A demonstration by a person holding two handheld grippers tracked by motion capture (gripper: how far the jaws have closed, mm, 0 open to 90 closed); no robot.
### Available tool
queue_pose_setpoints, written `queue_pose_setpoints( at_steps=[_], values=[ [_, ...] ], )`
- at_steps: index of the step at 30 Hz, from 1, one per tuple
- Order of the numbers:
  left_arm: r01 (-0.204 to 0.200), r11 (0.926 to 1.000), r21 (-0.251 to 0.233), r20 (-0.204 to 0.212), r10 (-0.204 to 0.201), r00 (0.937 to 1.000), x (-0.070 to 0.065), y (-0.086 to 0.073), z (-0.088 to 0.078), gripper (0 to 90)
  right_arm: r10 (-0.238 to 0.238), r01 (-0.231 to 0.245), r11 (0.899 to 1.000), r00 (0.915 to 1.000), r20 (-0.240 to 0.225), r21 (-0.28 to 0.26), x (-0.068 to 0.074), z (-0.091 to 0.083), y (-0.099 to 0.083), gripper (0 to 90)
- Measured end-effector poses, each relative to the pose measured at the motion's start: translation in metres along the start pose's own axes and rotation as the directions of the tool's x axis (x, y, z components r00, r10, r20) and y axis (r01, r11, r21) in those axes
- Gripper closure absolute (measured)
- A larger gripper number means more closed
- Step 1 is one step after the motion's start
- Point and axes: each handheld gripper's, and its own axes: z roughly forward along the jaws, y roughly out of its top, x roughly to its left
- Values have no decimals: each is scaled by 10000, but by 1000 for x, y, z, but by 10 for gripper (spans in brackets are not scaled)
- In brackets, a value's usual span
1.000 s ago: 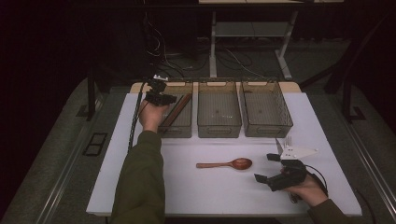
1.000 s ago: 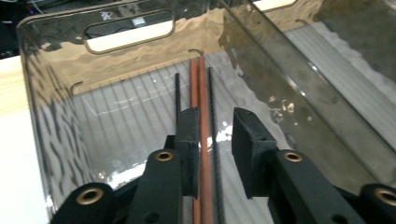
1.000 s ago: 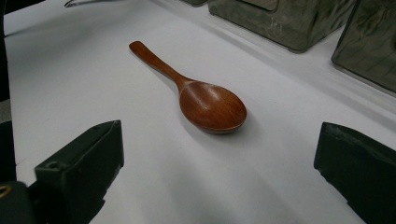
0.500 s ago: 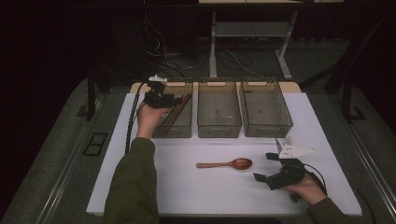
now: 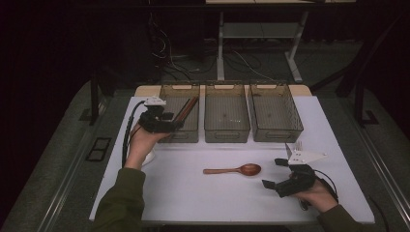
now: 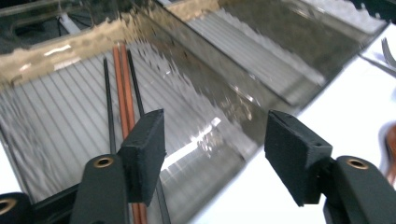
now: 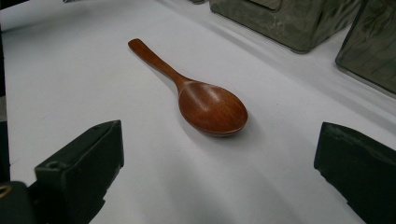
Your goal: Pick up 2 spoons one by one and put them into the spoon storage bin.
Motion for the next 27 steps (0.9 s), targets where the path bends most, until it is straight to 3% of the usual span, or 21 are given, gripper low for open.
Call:
queue_pose_setpoints(
  at_steps=[13, 17, 27],
  values=[
    [-4, 9997, -249, -249, -2, 9997, -22, -45, -30, 298, 39, -39, 10000, 10000, 38, -11, -1, 0, 0, 13],
    [-290, 9996, -27, -380, 289, 9989, -31, -55, -35, 276, 25, -25, 10000, 10000, 62, 8, -1, -1, 0, 14],
    [-439, 9990, 98, -720, 445, 9964, -39, -81, -45, 245, 126, -125, 9999, 9999, 105, -47, -2, -2, 0, 14]
  ],
)
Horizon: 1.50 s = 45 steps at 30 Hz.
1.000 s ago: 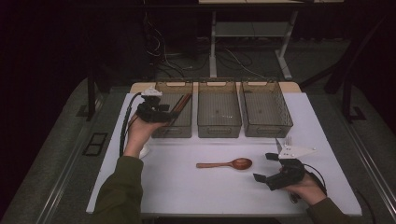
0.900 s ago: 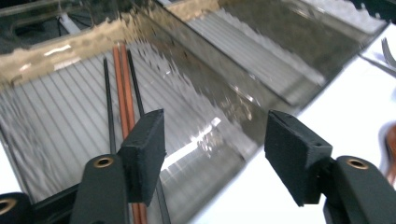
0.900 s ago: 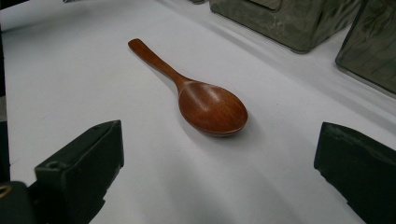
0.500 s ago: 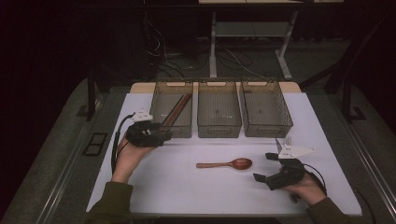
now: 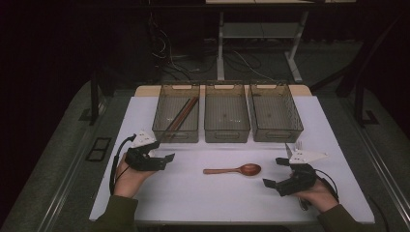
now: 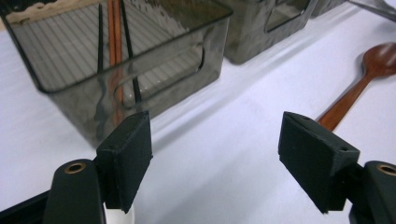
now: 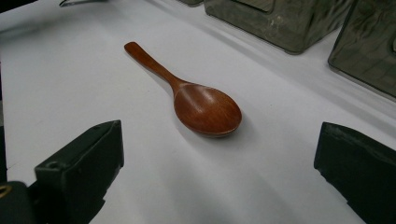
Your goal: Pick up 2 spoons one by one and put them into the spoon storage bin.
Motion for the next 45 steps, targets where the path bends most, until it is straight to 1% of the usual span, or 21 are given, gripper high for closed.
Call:
queue_pose_setpoints(
  at_steps=[3, 5, 7, 10, 12, 14, 22, 24, 25, 30, 32, 35, 41, 44, 45],
  values=[
    [70, 10000, 54, -132, -70, 9999, 3, -6, -2, 234, 2, -2, 10000, 10000, -2, 2, 0, -1, 0, 13],
    [42, 9998, 184, -300, -37, 9995, 7, -10, -3, 229, -66, 66, 10000, 10000, 27, 11, 0, 0, 0, 13],
    [40, 9996, 267, -441, -29, 9990, 13, -13, -2, 227, -78, 78, 10000, 10000, 41, 41, 1, 0, 0, 14],
    [173, 9991, 395, -647, -147, 9978, 21, -18, -1, 226, -95, 95, 9999, 9999, 54, 54, 1, 0, 0, 13],
    [163, 9987, 473, -811, -124, 9966, 27, -20, 0, 226, -130, 130, 9999, 9999, 74, 93, 1, 0, -1, 13],
    [314, 9986, 414, -946, -274, 9951, 32, -23, 0, 226, -103, 101, 9999, 9999, 96, 122, 1, 0, -1, 13],
    [728, 9958, 560, -1547, -633, 9859, 53, -31, 1, 244, -91, 90, 9999, 9999, 134, 84, 2, -1, -2, 13],
    [862, 9945, 596, -1543, -761, 9851, 58, -33, 2, 255, -117, 116, 9999, 9998, 146, 98, 1, -1, -2, 13],
    [903, 9935, 696, -1595, -783, 9841, 59, -34, 2, 262, -150, 149, 9998, 9998, 134, 108, 1, -1, -2, 13],
    [1199, 9890, 863, -1683, -1041, 9802, 63, -39, 2, 293, -125, 123, 9999, 9998, 133, 102, 1, -1, -2, 13],
    [1293, 9872, 937, -1657, -1126, 9797, 64, -40, 2, 298, -105, 104, 9999, 9999, 127, 90, 2, -1, -2, 13],
    [1315, 9848, 1130, -1582, -1129, 9809, 65, -41, 5, 317, -120, 118, 9999, 9998, 130, 94, 2, -1, -2, 14],
    [1103, 9819, 1537, -1388, -891, 9863, 61, -41, 12, 387, -114, 113, 9999, 9998, 139, 87, 2, -1, -2, 14],
    [1008, 9826, 1561, -1167, -830, 9897, 59, -40, 12, 451, -124, 123, 9999, 9998, 142, 92, 2, -1, -2, 13],
    [1047, 9824, 1550, -1067, -887, 9903, 58, -40, 13, 481, -122, 121, 9999, 9998, 141, 93, 2, -1, -2, 13]
  ],
)
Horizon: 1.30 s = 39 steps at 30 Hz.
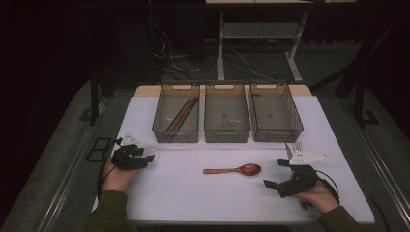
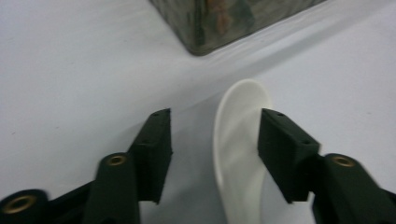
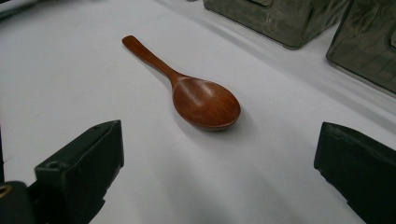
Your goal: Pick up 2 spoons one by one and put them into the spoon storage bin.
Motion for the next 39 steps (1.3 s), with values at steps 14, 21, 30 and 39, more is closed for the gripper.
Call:
queue_pose_setpoints(
  at_steps=[14, 21, 30, 39],
  values=[
    [-167, 9998, 89, 497, 162, 9986, -6, 4, -8, 821, -22, 22, 10000, 10000, 4, 0, 0, 0, 0, 13],
    [-804, 9967, -94, 983, 809, 9919, -24, 19, -9, 823, -11, 11, 10000, 10000, 8, 4, 0, 0, 0, 13],
    [-1407, 9888, -489, 1519, 1466, 9775, -52, 46, -12, 823, -36, 36, 10000, 10000, -3, 22, 0, 0, 0, 14],
    [-1596, 9826, -947, 2079, 1763, 9621, -72, 86, -5, 824, 3, -3, 10000, 10000, 8, 26, 0, 0, 0, 13]
  ],
)
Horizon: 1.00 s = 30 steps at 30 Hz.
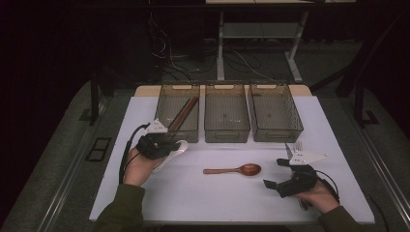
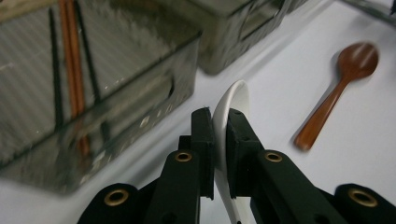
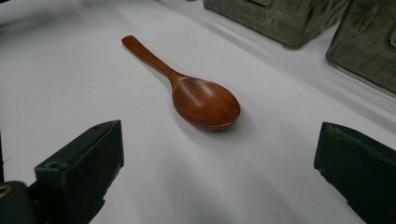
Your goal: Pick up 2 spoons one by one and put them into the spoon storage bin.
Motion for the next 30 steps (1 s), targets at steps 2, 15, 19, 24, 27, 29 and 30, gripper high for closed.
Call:
queue_pose_setpoints(
  at_steps=[2, 15, 19, 24, 27, 29, 30],
  values=[
    [-154, 9999, -43, 99, 154, 9998, -3, 10, 3, 824, 36, -36, 10000, 10000, 0, -25, 0, 0, 0, 14],
    [-859, 9956, -385, 266, 869, 9959, -13, 76, 25, 824, 48, -48, 10000, 10000, -11, -16, 0, 0, 0, 13],
    [-869, 9944, -606, 289, 888, 9956, -15, 93, 36, 824, 44, -44, 10000, 10000, -6, -9, 0, 0, -1, 13],
    [-958, 9932, -664, 259, 977, 9949, -17, 113, 49, 824, 9, -9, 10000, 10000, -24, -14, -1, -1, -1, 14],
    [-1069, 9924, -602, 225, 1084, 9939, -17, 123, 58, 824, 43, -44, 10000, 10000, -36, -40, -1, -1, -1, 13],
    [-1078, 9924, -596, 195, 1092, 9938, -17, 130, 63, 824, 78, -78, 10000, 10000, -37, -53, 0, -1, -1, 13],
    [-1089, 9922, -614, 186, 1102, 9937, -16, 133, 66, 824, 85, -85, 9999, 10000, -48, -60, 0, -1, -1, 14]
  ],
)
